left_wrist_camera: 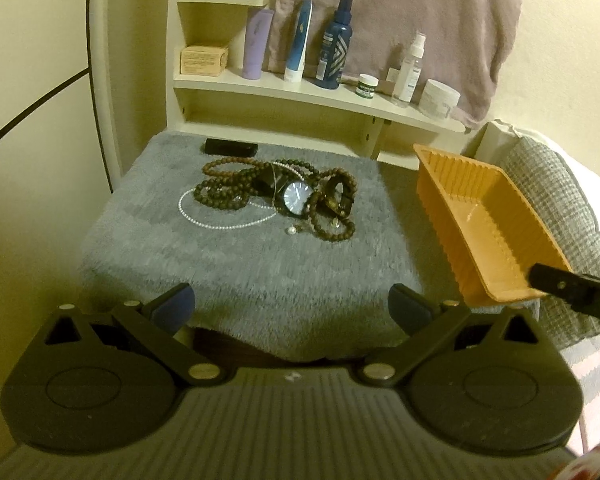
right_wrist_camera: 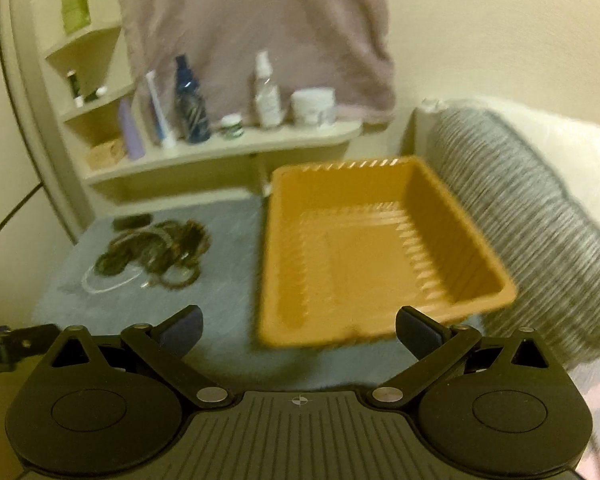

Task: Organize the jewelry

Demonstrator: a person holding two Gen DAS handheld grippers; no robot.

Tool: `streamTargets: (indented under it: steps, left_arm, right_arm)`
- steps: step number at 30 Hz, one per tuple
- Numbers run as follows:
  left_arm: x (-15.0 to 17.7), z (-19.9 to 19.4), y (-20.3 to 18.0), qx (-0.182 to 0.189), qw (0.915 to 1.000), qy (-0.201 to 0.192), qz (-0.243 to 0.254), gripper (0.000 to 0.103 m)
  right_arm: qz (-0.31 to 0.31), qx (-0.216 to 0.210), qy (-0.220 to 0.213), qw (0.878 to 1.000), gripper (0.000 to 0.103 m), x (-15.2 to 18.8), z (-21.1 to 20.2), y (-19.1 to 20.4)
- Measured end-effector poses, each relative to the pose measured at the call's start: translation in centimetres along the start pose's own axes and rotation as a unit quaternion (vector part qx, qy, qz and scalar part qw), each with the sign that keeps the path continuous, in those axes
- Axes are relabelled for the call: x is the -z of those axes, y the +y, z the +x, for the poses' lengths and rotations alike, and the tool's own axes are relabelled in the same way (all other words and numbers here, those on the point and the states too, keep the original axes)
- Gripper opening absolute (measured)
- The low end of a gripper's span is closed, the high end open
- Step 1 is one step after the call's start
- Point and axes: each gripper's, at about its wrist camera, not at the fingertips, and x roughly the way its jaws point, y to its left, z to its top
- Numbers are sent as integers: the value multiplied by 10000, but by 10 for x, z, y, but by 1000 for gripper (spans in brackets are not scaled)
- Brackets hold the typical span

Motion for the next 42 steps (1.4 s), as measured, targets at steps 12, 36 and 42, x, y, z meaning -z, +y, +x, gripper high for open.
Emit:
streamTargets:
  steps: [12, 36, 42]
  left_arm:
    - [-17, 35, -3, 139, 9999, -17, -33, 102]
    - [-28, 98, -25, 353, 9986, 402, -24, 95]
    - [-27, 103, -26, 344, 9984, 456, 7, 95]
  right_arm:
    - [388, 537, -184, 9976, 81, -15, 22, -108]
    - [644, -34, 875, 9941, 21, -5, 105, -173]
    - [645, -5, 909, 9938, 19, -8, 106, -170]
